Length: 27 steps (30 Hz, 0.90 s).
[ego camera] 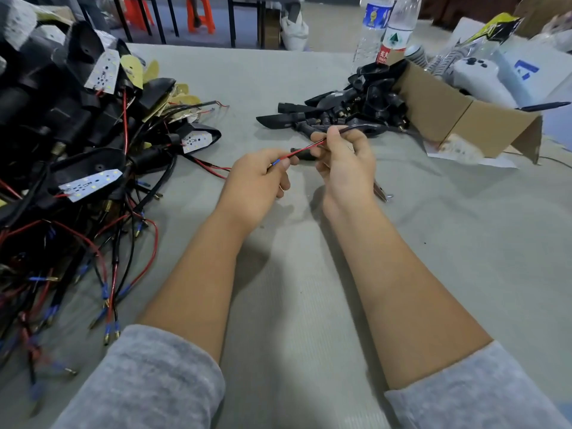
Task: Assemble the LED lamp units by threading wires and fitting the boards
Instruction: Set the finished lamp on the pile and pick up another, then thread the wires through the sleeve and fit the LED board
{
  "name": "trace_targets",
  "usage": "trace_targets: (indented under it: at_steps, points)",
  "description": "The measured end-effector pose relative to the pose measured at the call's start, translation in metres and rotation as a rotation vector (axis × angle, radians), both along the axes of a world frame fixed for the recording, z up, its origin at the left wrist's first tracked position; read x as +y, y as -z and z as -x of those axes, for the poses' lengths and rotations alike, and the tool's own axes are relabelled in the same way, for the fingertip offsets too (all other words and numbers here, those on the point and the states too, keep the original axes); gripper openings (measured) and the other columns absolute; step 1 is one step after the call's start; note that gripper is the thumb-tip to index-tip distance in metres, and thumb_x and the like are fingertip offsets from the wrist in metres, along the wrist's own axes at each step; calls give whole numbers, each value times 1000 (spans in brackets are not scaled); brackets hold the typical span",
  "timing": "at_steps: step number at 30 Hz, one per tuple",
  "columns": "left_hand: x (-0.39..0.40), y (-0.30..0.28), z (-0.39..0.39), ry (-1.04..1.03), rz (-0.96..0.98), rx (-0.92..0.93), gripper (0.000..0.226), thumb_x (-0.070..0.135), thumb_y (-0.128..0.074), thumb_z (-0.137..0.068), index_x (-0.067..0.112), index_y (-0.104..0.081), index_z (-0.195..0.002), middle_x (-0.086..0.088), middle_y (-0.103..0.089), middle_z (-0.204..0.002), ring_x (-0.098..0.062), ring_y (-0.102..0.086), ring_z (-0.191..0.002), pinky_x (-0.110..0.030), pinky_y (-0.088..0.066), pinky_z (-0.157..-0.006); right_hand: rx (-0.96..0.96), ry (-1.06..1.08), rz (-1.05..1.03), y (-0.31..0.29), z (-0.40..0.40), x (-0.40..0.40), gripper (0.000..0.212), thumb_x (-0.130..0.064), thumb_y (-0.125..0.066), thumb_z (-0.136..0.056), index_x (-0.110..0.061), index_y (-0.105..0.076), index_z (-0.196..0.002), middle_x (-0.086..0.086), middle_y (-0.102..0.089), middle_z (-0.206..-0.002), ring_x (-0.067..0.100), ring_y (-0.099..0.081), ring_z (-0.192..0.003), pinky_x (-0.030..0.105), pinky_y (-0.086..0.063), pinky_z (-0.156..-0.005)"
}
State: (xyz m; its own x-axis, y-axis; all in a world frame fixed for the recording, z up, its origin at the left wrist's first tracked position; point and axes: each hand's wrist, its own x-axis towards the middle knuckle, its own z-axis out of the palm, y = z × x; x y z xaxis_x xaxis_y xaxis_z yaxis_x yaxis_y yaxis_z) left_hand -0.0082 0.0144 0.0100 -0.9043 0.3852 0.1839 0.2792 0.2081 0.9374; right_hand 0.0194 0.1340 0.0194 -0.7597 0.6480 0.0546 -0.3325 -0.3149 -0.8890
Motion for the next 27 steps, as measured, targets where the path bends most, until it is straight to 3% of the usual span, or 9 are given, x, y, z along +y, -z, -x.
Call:
trace_targets:
  at_steps: [8, 13, 19, 22, 24, 27]
  points:
    - [-5, 4, 7, -74, 32, 17, 25, 15, -44, -101, 22, -63, -87, 3, -59, -66, -12, -47, -59, -23, -42, -62, 24, 22, 151, 2, 3, 5, 20, -8, -53, -99, -14, -44, -83, 9, -70, -77, 9, -53, -52, 19, -40, -52]
    - [-8, 6, 12, -138, -13, -11, 31, 14, -44, -100, 27, -62, -78, 4, -59, -63, -11, -48, -57, -23, -43, -61, 28, 84, 137, 0, 1, 7, 23, -8, -54, -98, -16, -46, -79, 1, -70, -71, 8, -54, -49, 19, -41, -52]
    - [-7, 6, 15, -250, -38, -21, 29, 19, -46, -99, 31, -62, -77, 3, -59, -66, -19, -52, -66, -34, -46, -68, -5, 63, -103, -7, -2, 7, 7, -16, -52, -99, -21, -56, -95, -7, -67, -79, 11, -58, -65, 20, -42, -59]
    - [-7, 6, 12, -244, 3, -12, 27, 23, -45, -98, 31, -62, -79, 4, -60, -66, -17, -52, -64, -33, -47, -68, -108, 68, -313, -7, -1, 13, 37, -3, -45, -92, -25, -56, -119, -14, -63, -99, -4, -58, -90, 15, -44, -78]
    - [-6, 6, 10, -246, 56, 2, 25, 24, -45, -97, 31, -61, -80, 5, -61, -66, -16, -52, -61, -30, -45, -66, -276, 120, -587, -1, 0, 16, 63, 1, -41, -86, -31, -44, -140, -8, -55, -126, 9, -49, -118, 27, -40, -99]
    - [-7, 5, 8, -235, 128, 41, 21, 26, -46, -96, 28, -63, -83, 4, -60, -67, -18, -55, -65, -30, -44, -67, -400, 218, -758, 5, 1, 18, 72, -1, -40, -81, -32, -35, -146, -5, -52, -130, 22, -41, -123, 39, -37, -104]
